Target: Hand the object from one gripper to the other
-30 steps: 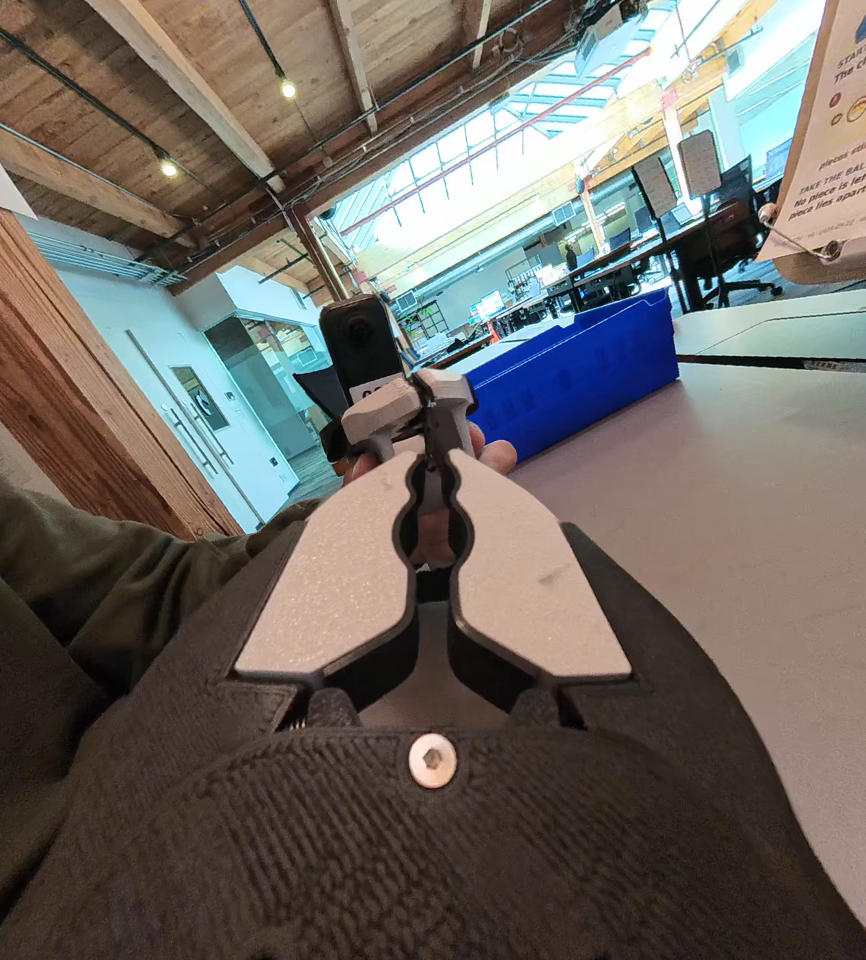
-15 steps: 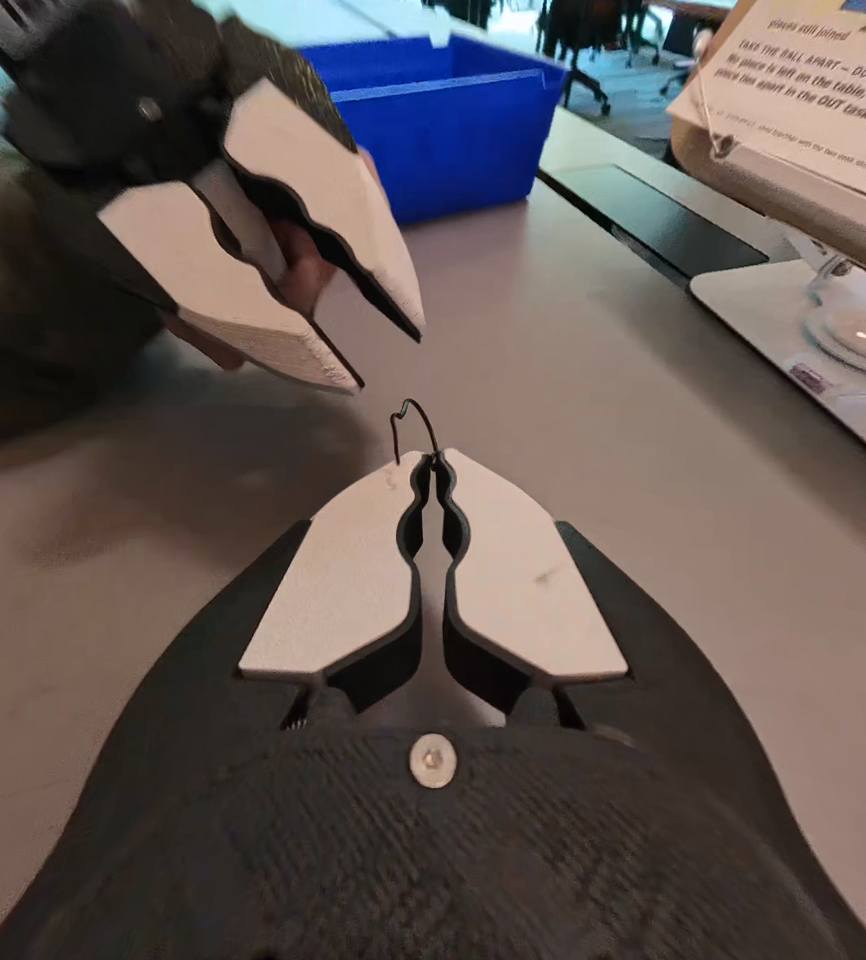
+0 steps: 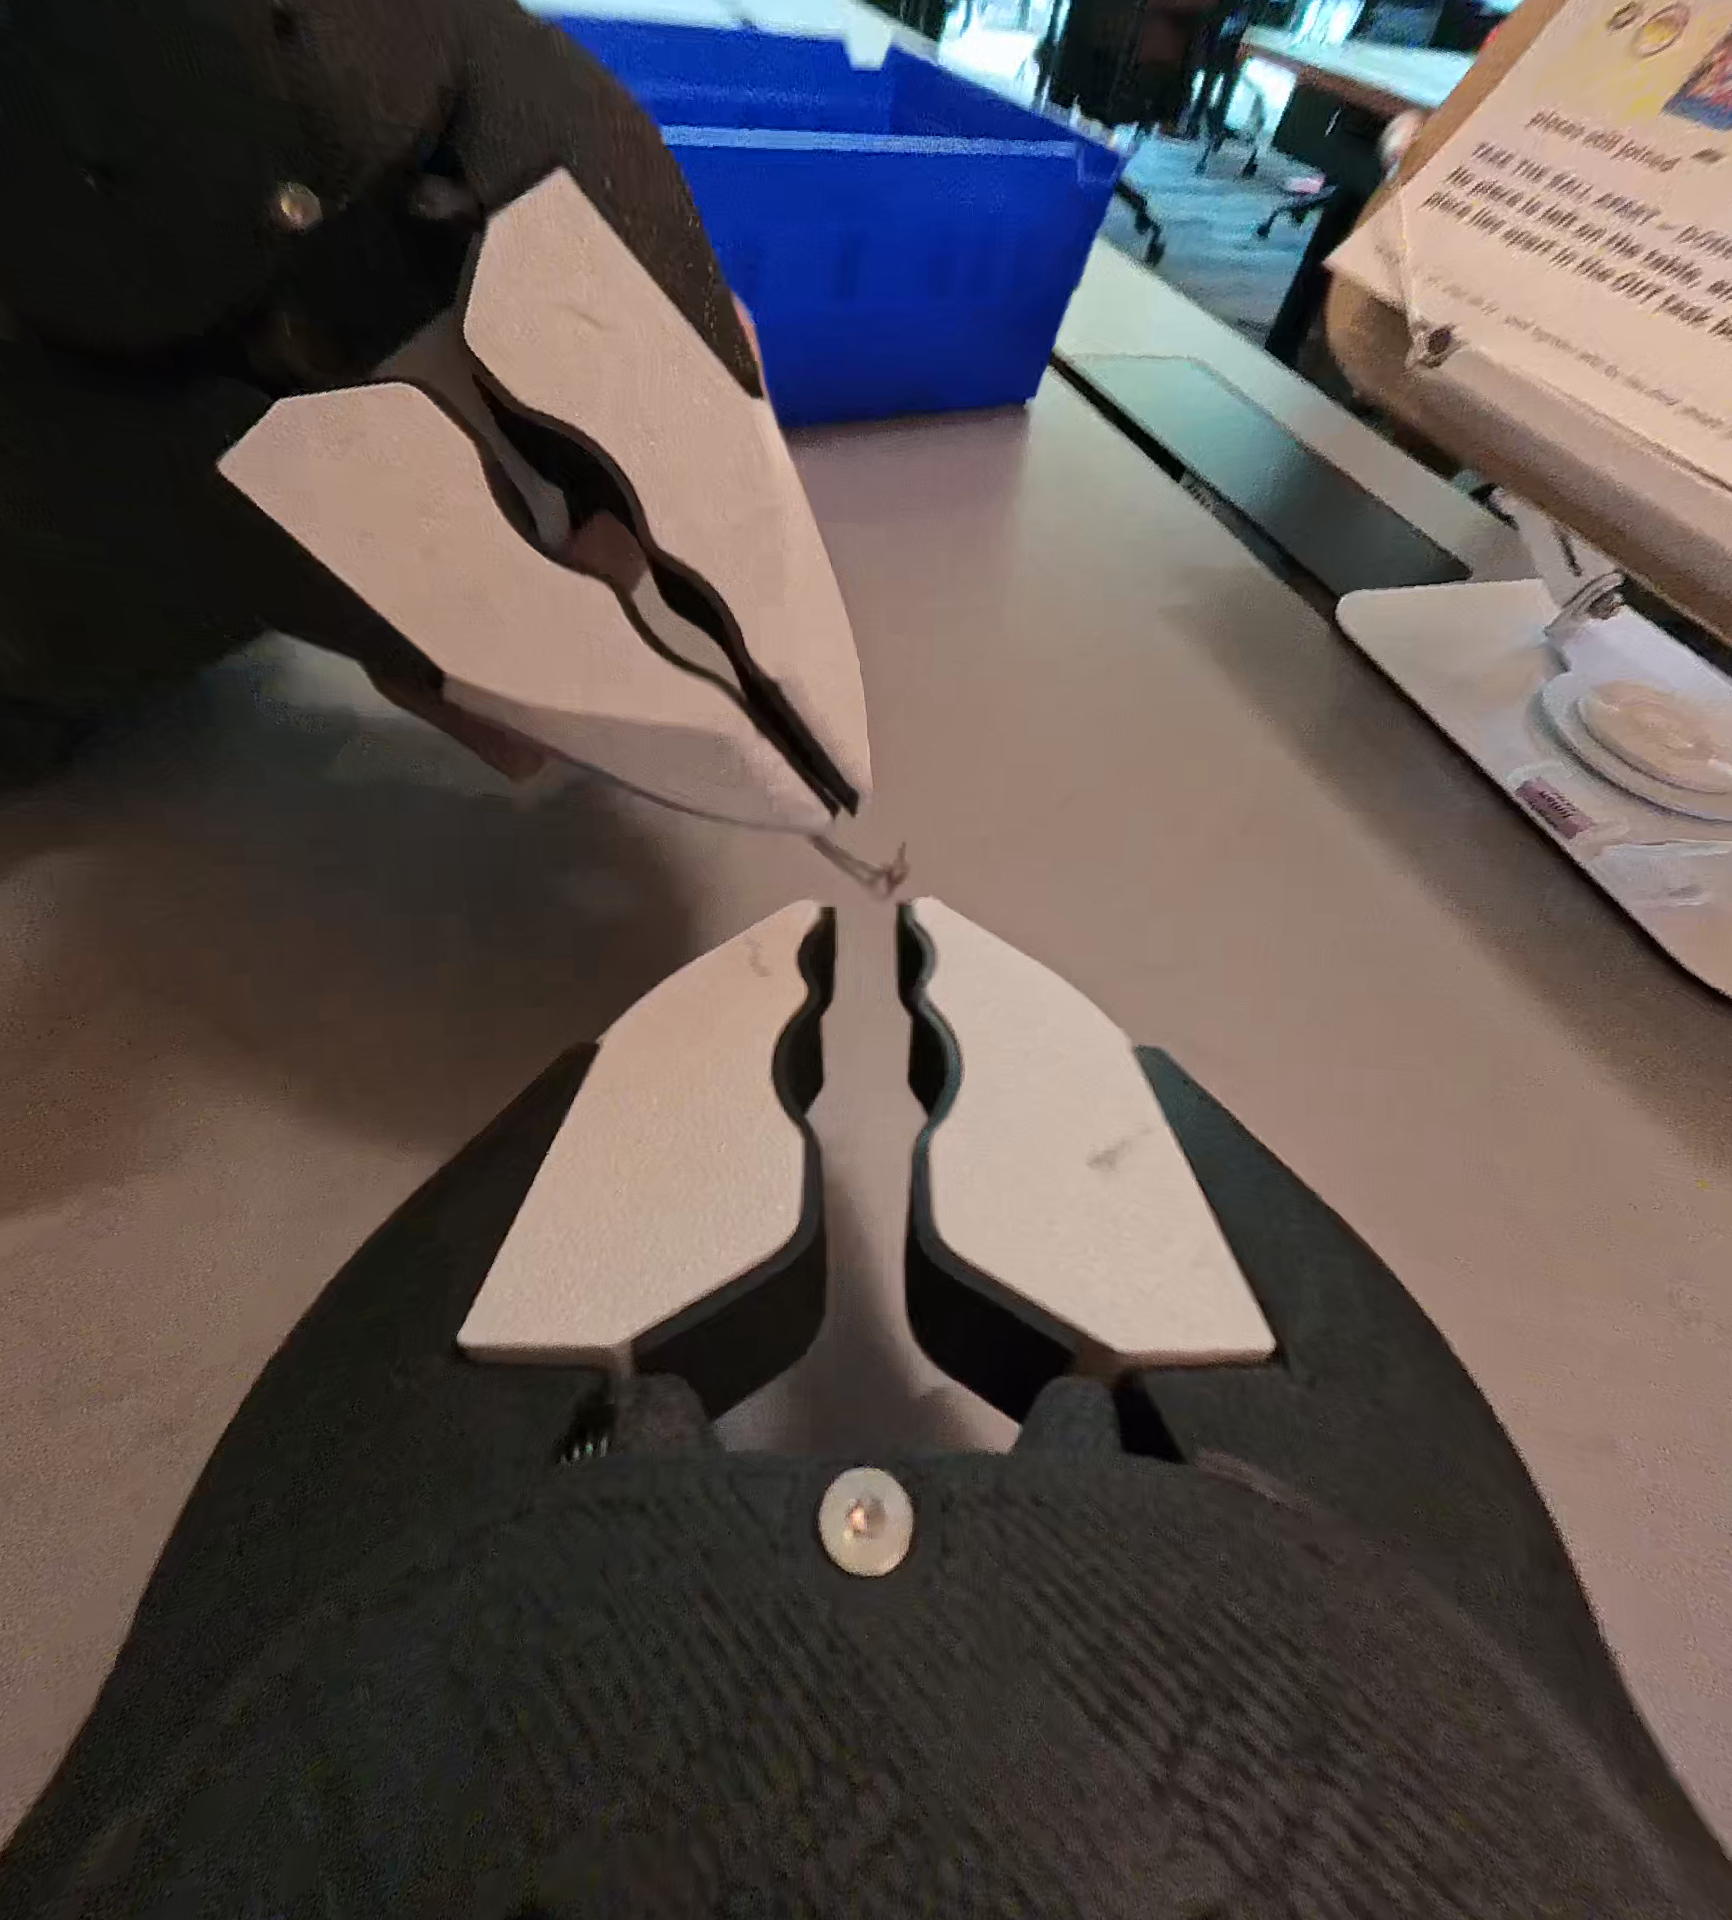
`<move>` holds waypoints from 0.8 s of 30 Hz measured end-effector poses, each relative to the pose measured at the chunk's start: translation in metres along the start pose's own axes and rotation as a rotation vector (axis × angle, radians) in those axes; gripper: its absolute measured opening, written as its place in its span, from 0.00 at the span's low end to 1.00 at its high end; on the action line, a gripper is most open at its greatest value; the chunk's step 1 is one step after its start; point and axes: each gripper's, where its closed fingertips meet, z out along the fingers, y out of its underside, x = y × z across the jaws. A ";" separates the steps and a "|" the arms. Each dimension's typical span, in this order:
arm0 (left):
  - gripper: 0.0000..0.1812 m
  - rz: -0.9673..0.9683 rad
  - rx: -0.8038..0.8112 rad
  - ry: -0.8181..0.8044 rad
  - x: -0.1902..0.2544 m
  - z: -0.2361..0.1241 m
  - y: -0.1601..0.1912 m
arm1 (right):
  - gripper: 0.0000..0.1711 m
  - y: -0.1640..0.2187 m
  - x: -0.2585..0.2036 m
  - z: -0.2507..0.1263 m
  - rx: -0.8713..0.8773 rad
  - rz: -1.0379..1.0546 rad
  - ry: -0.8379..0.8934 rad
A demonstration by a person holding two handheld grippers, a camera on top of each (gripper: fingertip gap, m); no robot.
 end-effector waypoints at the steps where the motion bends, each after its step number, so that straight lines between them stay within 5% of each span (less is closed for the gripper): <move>1: 0.00 -0.089 0.069 -0.002 -0.005 -0.002 -0.008 | 0.11 -0.004 0.000 -0.001 0.036 0.027 -0.009; 5: 0.00 -0.491 0.388 0.062 -0.019 -0.014 -0.037 | 0.18 -0.029 -0.001 -0.008 0.229 0.189 -0.080; 9: 0.00 -0.654 0.558 0.076 -0.030 -0.023 -0.043 | 0.14 -0.054 -0.005 -0.020 0.406 0.298 -0.162; 24: 0.00 -0.662 0.652 0.108 -0.026 -0.025 -0.049 | 0.01 -0.064 -0.005 -0.026 0.516 0.478 -0.271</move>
